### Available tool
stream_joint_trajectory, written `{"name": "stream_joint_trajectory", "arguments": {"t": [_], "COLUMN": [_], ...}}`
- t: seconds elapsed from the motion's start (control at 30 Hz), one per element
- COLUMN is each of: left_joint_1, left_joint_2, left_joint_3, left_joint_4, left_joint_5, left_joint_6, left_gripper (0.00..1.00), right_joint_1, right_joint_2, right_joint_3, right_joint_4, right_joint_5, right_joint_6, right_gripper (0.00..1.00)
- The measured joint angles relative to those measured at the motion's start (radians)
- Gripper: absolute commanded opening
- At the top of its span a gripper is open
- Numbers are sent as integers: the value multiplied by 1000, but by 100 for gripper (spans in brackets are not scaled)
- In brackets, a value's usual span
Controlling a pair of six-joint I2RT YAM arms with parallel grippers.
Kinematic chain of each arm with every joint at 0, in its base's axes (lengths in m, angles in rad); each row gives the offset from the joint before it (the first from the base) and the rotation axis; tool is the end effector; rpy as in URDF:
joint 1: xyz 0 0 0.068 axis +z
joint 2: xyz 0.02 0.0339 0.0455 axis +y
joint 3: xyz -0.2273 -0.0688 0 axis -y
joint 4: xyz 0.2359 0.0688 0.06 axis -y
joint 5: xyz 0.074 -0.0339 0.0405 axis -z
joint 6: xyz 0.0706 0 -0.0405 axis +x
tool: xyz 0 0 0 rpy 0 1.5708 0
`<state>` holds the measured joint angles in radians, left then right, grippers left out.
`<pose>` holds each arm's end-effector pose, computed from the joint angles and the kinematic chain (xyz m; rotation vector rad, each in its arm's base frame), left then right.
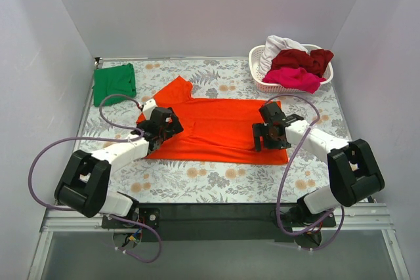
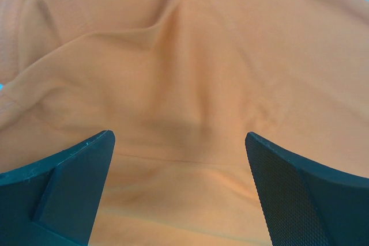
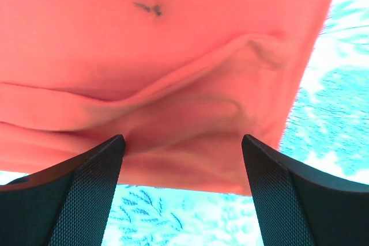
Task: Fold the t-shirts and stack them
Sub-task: Fold the tshirt
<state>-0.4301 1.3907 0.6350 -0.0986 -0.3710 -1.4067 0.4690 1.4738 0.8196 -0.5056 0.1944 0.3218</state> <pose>0.2687 -0.0951 0.1136 -1.2686 2.0304 -0.4385 0.2550 0.1139 0.1125 -0.1432 2.6858 -0.0261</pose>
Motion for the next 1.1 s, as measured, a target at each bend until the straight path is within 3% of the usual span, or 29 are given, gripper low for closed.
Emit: {"name": "stream_joint_trajectory", "arguments": {"t": [0.2, 0.4, 0.57, 1.1], "left_joint_1": [-86, -142, -179, -232], "left_joint_2": [59, 233, 333, 405], "left_joint_3": [157, 310, 343, 433], "left_joint_4": [-6, -15, -53, -81], "left_joint_5": [-45, -108, -153, -238], "left_joint_6": [24, 79, 116, 200], "left_gripper": [89, 88, 86, 69], "right_joint_1": [0, -10, -60, -140], "right_joint_2": [-12, 10, 43, 74], "right_joint_3": [106, 155, 154, 118], "right_joint_4": [-45, -41, -29, 79], "right_joint_5": [52, 101, 111, 41], "right_joint_6": [-9, -16, -25, -45], "right_gripper": [75, 75, 72, 69]}}
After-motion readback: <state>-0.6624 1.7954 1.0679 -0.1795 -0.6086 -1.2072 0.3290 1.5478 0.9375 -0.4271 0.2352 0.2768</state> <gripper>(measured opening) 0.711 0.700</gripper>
